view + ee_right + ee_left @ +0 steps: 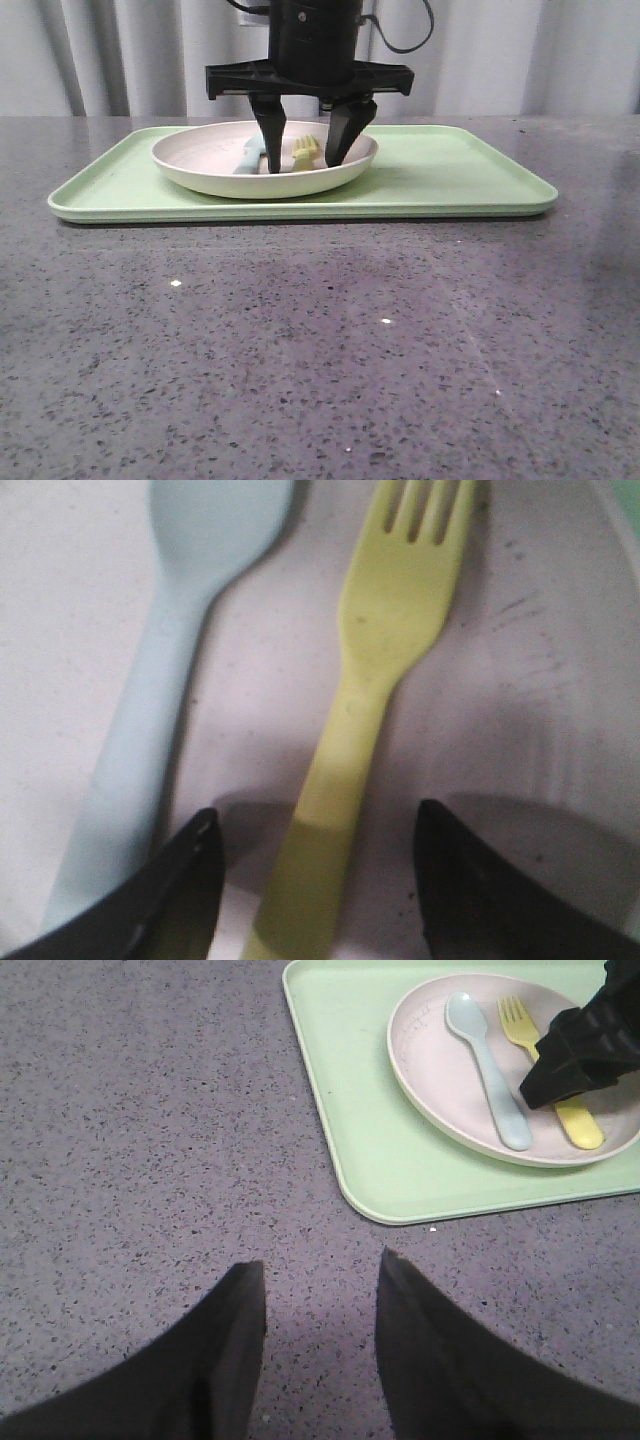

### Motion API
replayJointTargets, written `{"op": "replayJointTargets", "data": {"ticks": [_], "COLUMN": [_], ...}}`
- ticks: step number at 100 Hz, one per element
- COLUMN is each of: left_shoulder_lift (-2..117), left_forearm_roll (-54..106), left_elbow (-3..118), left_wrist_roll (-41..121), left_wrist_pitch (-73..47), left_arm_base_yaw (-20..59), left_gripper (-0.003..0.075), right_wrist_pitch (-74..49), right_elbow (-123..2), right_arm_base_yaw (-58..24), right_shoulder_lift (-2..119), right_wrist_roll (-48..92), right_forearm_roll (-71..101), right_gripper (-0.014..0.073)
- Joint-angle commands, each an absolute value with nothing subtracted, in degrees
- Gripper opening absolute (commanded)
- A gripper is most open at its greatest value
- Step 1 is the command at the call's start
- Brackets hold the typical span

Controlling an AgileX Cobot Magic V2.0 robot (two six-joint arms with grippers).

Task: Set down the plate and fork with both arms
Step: 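Lower the right gripper and grasp the yellow fork on the plate, then lift the fork with the right gripper and move it beside the plate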

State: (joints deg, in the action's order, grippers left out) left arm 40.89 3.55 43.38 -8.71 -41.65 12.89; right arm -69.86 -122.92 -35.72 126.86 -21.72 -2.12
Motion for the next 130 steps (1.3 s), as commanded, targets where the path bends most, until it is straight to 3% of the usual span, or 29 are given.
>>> {"op": "replayJointTargets", "data": {"ticks": [1, 14, 26, 73, 130], "left_shoulder_lift": [40.66, 40.66, 40.66, 40.66, 40.66], "left_forearm_roll": [3.89, 3.89, 3.89, 3.89, 3.89], "left_elbow": [44.99, 44.99, 44.99, 44.99, 44.99], "left_wrist_roll": [-9.35, -9.35, -9.35, -9.35, -9.35], "left_wrist_pitch": [-38.36, -38.49, -38.62, -38.72, -39.09], "left_arm_base_yaw": [13.36, 13.36, 13.36, 13.36, 13.36], "left_gripper": [0.0261, 0.0261, 0.0261, 0.0261, 0.0261], "right_wrist_pitch": [-68.93, -68.99, -68.99, -77.09, -77.19], "right_elbow": [-124.5, -124.5, -124.5, -134.53, -127.01], "right_arm_base_yaw": [-35.76, -35.76, -35.76, -35.14, -27.41], "right_shoulder_lift": [123.6, 123.6, 123.6, 122.54, 113.58], "right_wrist_roll": [-21.76, -21.76, -21.76, -21.76, -20.97], "right_forearm_roll": [-2.95, -2.95, -2.95, -4.23, -5.1], "right_gripper": [0.0255, 0.0081, 0.001, 0.0004, 0.0004]}}
